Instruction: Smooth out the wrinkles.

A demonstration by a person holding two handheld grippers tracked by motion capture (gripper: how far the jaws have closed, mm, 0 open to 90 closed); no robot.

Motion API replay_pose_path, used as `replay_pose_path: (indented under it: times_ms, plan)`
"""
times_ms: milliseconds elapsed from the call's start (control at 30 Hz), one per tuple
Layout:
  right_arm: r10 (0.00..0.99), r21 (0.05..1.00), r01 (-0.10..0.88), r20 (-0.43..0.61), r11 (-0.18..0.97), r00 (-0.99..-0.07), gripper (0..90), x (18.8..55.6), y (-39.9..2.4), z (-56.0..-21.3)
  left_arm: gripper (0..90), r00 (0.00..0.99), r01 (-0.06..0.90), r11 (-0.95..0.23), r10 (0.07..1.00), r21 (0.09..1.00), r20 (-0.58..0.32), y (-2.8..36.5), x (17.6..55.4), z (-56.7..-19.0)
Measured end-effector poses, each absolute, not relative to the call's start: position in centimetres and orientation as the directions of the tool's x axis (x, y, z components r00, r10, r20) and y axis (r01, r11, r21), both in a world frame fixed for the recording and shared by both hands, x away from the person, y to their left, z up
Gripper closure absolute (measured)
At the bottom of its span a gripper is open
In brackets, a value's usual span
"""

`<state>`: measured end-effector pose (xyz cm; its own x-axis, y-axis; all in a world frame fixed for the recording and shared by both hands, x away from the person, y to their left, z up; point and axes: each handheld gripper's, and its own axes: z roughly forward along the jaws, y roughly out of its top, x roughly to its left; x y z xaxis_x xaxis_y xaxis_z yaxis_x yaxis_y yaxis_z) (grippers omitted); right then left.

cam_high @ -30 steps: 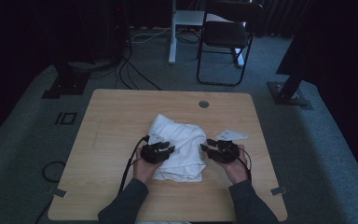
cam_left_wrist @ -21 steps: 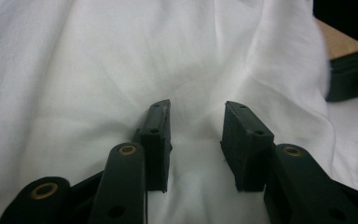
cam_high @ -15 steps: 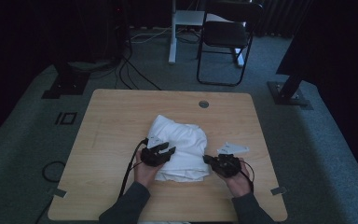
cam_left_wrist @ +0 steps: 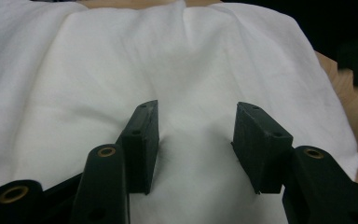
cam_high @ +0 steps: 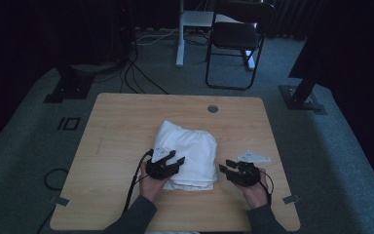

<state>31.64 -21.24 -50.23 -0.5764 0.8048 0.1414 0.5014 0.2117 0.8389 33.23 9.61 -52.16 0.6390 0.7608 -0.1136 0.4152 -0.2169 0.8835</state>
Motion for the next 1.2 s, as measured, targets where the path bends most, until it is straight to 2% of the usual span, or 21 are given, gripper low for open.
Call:
replay_pose_path:
  times_ms: [67, 167, 300, 500, 700, 800, 933, 1067, 1133, 1200]
  plan:
    - [0.813, 0.862, 0.466, 0.121, 0.198, -0.57, 51.9, 32.4, -20.5, -49.0, 51.0, 0.647, 0.419, -0.214, 0.752, 0.882, -0.125, 9.6, 32.8, -52.0]
    - [0.792, 0.881, 0.425, 0.102, 0.21, -0.602, 51.6, 32.9, -18.8, -48.0, 51.2, 0.668, 0.426, -0.211, 0.729, 0.88, -0.149, 9.6, 32.0, -52.0]
    - [0.728, 0.866, 0.367, 0.005, 0.339, -0.685, 48.9, 32.3, -15.6, -48.8, 51.1, 0.691, 0.425, -0.216, 0.705, 0.879, -0.161, 9.8, 30.7, -52.1]
    - [0.712, 0.749, 0.477, 0.01, 0.46, -0.702, 47.2, 33.7, -14.1, -53.3, 50.9, 0.718, 0.435, -0.214, 0.669, 0.875, -0.193, 10.8, 28.8, -52.1]
    - [0.725, 0.733, 0.505, 0.023, 0.456, -0.689, 47.2, 34.1, -14.0, -54.4, 50.0, 0.735, 0.417, -0.22, 0.653, 0.882, -0.184, 11.2, 27.2, -51.9]
    - [0.731, 0.728, 0.514, 0.025, 0.454, -0.682, 47.4, 34.3, -13.7, -54.6, 49.6, 0.726, 0.391, -0.232, 0.673, 0.89, -0.143, 11.5, 26.6, -51.7]
    - [0.74, 0.727, 0.53, 0.043, 0.438, -0.671, 47.6, 34.5, -13.7, -54.9, 50.0, 0.716, 0.401, -0.235, 0.684, 0.885, -0.142, 12.2, 26.8, -52.4]
    - [0.747, 0.729, 0.535, 0.048, 0.428, -0.663, 47.7, 34.9, -13.5, -55.0, 55.9, 0.71, 0.369, -0.322, 0.703, 0.872, -0.04, 12.0, 27.1, -53.0]
    - [0.75, 0.731, 0.534, 0.048, 0.424, -0.66, 47.8, 35.1, -13.5, -55.0, 57.7, 0.706, 0.373, -0.328, 0.707, 0.868, -0.036, 11.9, 27.4, -53.2]
    - [0.763, 0.736, 0.541, 0.052, 0.406, -0.644, 47.8, 35.9, -13.3, -55.2, 59.2, 0.689, 0.391, -0.325, 0.723, 0.861, -0.04, 11.7, 29.2, -53.9]
